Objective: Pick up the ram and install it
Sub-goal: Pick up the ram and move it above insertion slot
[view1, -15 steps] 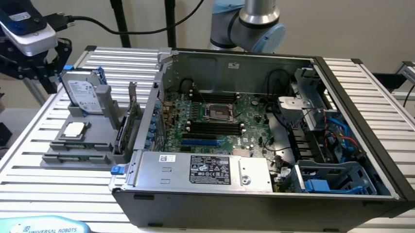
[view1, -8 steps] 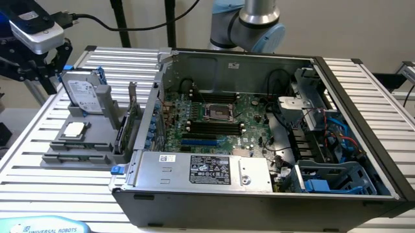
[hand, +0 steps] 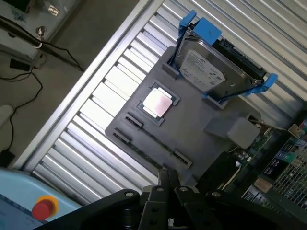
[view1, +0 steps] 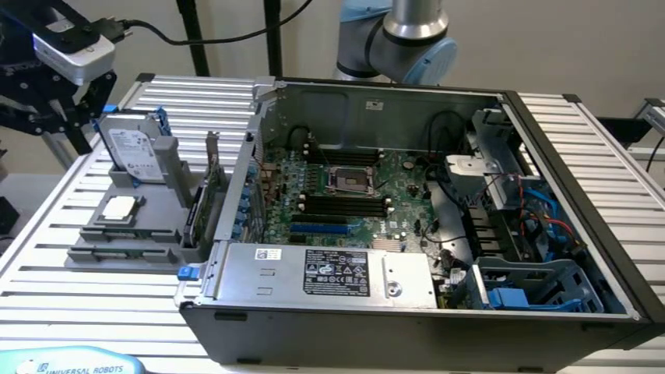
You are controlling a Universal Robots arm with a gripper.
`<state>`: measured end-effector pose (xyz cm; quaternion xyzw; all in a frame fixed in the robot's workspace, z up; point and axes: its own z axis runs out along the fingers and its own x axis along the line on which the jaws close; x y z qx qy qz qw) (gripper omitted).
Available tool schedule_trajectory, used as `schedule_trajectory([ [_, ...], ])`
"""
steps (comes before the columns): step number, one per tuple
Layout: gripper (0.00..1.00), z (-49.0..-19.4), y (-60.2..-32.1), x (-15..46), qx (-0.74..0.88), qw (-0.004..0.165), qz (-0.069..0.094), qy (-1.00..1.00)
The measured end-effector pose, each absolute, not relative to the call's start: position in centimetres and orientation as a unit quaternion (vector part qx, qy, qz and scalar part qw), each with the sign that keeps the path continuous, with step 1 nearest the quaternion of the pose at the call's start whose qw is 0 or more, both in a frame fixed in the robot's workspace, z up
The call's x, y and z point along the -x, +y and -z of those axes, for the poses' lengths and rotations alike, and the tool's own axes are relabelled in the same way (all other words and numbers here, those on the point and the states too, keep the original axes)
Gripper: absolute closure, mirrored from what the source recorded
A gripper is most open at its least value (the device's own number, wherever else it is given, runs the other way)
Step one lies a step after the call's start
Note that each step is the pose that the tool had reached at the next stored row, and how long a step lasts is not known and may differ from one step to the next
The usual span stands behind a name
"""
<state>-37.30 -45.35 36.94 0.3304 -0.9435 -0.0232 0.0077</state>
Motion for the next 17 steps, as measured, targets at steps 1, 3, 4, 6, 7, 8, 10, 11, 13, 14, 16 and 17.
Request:
schedule_trajectory([
  [1, 0.89, -36.89, -45.35, 37.3, -0.339, 0.008, 0.023, -0.94],
  [3, 0.89, -36.8, -45.35, 37.3, -0.356, 0.008, 0.023, -0.934],
  [4, 0.89, -36.74, -45.35, 37.3, -0.364, 0.008, 0.023, -0.931],
  [6, 0.89, -36.64, -45.36, 37.3, -0.381, 0.009, 0.023, -0.924],
  [7, 0.89, -36.58, -45.36, 37.29, -0.39, 0.009, 0.023, -0.921],
  [8, 0.89, -36.53, -45.36, 37.3, -0.398, 0.009, 0.023, -0.917],
  [10, 0.89, -36.41, -45.36, 37.29, -0.414, 0.01, 0.022, -0.91],
  [11, 0.89, -36.34, -45.36, 37.29, -0.423, 0.01, 0.022, -0.906],
  [13, 0.89, -36.21, -45.35, 37.3, -0.439, 0.01, 0.022, -0.898],
  [14, 0.89, -36.14, -45.35, 37.3, -0.448, 0.01, 0.022, -0.894],
  [16, 0.89, -36.01, -45.36, 37.3, -0.464, 0.011, 0.022, -0.886],
  [17, 0.89, -35.95, -45.36, 37.3, -0.472, 0.011, 0.022, -0.882],
])
